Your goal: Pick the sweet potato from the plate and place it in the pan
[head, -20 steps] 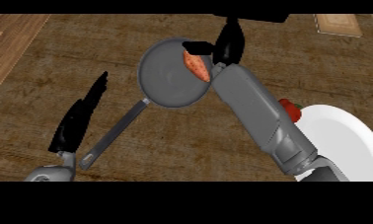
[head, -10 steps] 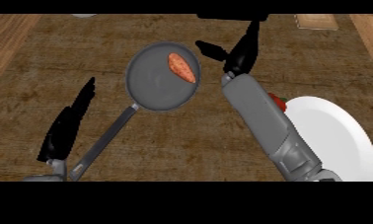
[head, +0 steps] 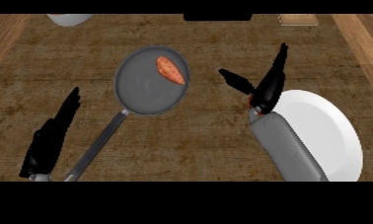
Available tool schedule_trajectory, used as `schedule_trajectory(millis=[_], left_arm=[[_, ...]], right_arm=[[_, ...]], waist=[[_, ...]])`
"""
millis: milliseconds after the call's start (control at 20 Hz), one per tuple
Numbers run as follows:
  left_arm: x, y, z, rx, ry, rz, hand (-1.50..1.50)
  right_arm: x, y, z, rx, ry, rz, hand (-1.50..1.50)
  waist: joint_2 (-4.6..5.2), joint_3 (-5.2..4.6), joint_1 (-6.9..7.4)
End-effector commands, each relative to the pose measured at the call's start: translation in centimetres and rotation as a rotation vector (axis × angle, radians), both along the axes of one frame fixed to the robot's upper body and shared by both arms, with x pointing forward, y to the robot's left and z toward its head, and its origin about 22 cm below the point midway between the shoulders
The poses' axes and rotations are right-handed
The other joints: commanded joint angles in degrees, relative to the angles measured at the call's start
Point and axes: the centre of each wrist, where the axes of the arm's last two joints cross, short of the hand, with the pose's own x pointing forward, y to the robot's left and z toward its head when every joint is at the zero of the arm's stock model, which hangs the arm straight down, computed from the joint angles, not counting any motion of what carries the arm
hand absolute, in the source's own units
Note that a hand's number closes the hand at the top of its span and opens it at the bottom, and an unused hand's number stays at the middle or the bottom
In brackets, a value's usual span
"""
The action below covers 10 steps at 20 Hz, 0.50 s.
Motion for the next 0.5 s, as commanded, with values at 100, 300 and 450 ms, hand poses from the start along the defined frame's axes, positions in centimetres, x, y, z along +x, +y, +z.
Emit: schedule_trajectory(millis=[100, 300, 450], left_arm=[[-1.3, -0.4, -0.7, -0.013, 0.005, 0.023, 0.00], [-2.4, 1.8, -1.4, 0.009, 0.017, 0.013, 0.00], [-1.2, 0.5, -2.4, -0.010, -0.003, 0.007, 0.00]], right_arm=[[-6.3, -4.7, 0.6, -0.007, -0.021, 0.028, -1.50], [-9.1, -7.8, 1.4, -0.024, -0.019, 0.015, -1.50], [-11.2, -8.8, 1.8, -0.018, 0.022, 0.043, -1.50]], waist=[[-0.20, -0.05, -0.83], [-0.02, -0.04, -0.31], [0.15, -0.03, -0.11]])
